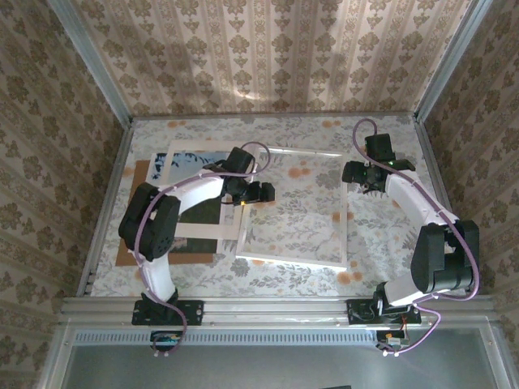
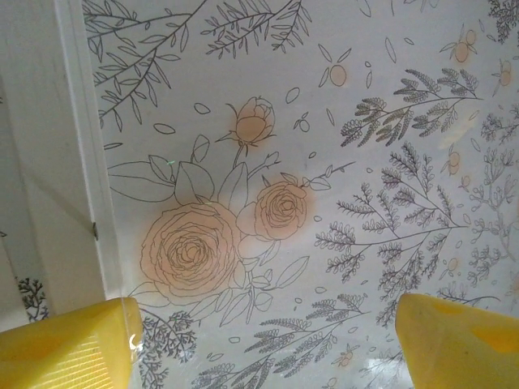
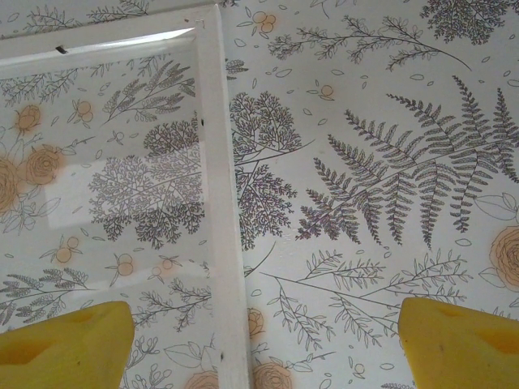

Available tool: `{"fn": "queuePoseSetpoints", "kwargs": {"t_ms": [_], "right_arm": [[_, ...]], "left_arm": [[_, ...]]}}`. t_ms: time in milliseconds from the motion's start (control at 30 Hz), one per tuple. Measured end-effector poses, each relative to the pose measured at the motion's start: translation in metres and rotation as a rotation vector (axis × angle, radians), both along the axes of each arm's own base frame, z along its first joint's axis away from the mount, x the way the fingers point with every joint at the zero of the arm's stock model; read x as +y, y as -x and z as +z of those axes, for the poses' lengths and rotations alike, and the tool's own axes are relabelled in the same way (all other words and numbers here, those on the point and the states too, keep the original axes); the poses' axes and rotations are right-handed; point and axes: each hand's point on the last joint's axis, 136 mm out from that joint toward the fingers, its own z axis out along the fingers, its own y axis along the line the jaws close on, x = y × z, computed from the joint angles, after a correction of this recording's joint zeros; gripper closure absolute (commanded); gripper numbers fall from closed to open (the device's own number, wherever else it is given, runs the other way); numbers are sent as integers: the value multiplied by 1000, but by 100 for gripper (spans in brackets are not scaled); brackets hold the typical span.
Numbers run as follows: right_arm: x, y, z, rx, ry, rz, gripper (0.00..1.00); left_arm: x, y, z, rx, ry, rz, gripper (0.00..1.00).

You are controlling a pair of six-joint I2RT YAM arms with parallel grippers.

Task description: Put the photo into the frame

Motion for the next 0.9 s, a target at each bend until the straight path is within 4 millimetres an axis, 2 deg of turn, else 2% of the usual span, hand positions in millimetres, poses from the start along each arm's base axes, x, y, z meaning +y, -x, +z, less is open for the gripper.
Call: {"fn": "queuePoseSetpoints", "kwargs": {"t_ms": [267,500,633,767,900], "right_arm": [[2,0,0,0,0,5,13],[10,-1,-5,1,-24,21,13],[19,-4,-33,58,-80,19,11],[25,-6,-69,138,-127,4,9],[30,-7,-93,190,-165,-6,9]], "left_arm": [[11,-1,5,-38,-61,-8,13],[22,-9,10,-55,-60,17,16],[28,-15,7,-33,-22,59,15],[22,-15,-1,-14,-2,59,15],[20,-14,-11,12,1,57,15]]}}
